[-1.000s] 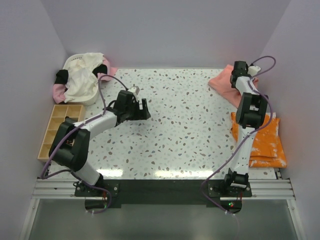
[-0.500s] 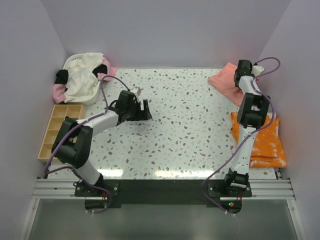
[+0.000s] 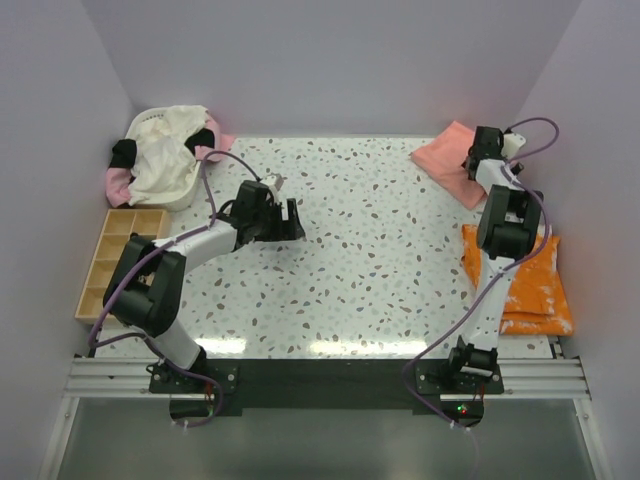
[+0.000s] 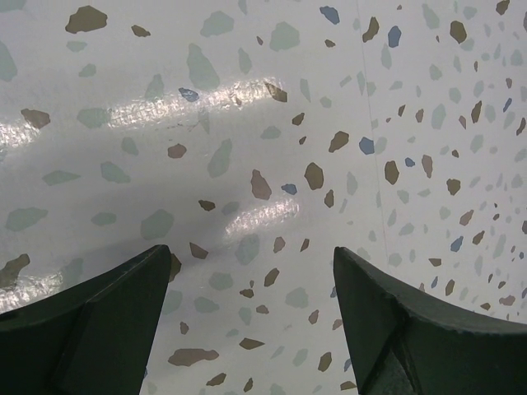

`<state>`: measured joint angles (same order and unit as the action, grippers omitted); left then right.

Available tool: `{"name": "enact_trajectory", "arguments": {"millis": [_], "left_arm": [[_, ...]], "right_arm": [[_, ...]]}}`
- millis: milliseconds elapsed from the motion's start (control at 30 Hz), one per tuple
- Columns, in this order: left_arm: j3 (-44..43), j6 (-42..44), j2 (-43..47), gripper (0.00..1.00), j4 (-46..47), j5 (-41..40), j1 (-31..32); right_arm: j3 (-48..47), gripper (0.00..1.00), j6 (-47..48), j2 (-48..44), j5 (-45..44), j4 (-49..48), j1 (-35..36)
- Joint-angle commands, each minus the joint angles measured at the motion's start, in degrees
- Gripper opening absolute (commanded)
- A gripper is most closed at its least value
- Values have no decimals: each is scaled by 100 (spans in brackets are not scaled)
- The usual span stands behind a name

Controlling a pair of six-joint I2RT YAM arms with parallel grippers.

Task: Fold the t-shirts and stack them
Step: Put the neatly folded tshirt into the corner of the board with the right arm

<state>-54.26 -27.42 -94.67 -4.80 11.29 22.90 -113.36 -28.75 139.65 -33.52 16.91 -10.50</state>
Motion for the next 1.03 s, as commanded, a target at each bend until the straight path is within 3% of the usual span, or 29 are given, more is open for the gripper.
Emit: {"name": "enact_trajectory", "arguments": {"millis": [0,233,400,567,800,933,1000], "left_arm": [[-199,0,37,85,348,128,13],[-199,-9,125,85,392,154,22],[-155,-9,221,85,392,198,13],[-94,26,362,85,594,32,22],[-102,131,783,85,524,-338,13],[-155,140,959,85,489,-373,13],[-225,158,1038,86,147,-504,13]], "right_arm": [[1279,99,387,-1035,-94,-1388,189],[3335,99,467,-2240,327,-2875,277],[4084,99,485,-2881,1100,-3448,373],[4463,99,669,-3453,2050,-2860,970],[4577,99,897,-4121,1849,-1438,2209],[5102,99,1091,-4752,1910,-1365,2894],[5323,99,1108,-4982,2355,-1427,3088]]}}
